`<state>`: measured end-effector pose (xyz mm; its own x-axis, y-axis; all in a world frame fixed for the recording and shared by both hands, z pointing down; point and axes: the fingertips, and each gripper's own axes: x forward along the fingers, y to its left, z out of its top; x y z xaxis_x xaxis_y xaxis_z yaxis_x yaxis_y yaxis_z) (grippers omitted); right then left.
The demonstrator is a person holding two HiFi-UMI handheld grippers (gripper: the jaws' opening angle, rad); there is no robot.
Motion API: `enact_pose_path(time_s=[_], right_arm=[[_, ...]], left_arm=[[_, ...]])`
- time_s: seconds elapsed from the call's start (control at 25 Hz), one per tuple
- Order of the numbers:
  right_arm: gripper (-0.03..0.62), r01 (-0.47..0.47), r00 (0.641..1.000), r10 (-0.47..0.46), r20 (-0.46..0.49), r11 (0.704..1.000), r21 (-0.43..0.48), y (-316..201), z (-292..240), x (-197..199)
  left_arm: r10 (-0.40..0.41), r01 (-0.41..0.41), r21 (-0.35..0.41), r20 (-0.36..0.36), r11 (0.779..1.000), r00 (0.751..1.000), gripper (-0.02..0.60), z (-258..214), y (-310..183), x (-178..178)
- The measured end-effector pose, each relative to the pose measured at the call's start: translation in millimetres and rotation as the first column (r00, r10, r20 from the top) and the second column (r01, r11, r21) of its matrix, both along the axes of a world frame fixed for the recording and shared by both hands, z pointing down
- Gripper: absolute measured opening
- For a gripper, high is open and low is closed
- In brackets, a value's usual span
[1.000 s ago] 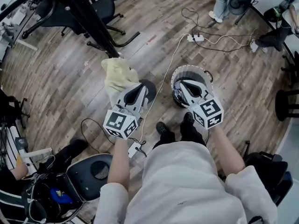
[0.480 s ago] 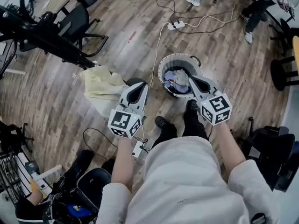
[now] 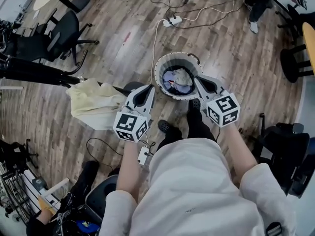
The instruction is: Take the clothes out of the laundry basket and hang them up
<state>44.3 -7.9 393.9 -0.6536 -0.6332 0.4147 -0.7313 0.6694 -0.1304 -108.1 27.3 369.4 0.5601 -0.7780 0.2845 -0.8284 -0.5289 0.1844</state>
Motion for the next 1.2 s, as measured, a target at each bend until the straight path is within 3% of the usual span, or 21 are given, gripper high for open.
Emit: enact_pose_path(time_s=[0.6, 0.88, 1.2], right_arm=[[0.006, 0.123, 0.991, -0.129, -0.039, 0.982, -0.141, -52, 67, 62], [0.006, 0.209, 0.974, -0.222, -0.039, 0.954, -0.213, -63, 106, 72], [0.008, 0.26, 0.958, -0.283, -0.047, 0.926, -0.273, -69, 148, 90]], left_arm=[[-0.094, 0.092, -0.176, -0.002, 0.98, 0.996, 0.029, 60, -46, 82], [-0.144, 0.135, -0.255, -0.017, 0.958, 0.989, 0.029, 95, -69, 116], [-0.14, 0.13, -0.318, -0.01, 0.939, 0.99, 0.029, 139, -90, 154]])
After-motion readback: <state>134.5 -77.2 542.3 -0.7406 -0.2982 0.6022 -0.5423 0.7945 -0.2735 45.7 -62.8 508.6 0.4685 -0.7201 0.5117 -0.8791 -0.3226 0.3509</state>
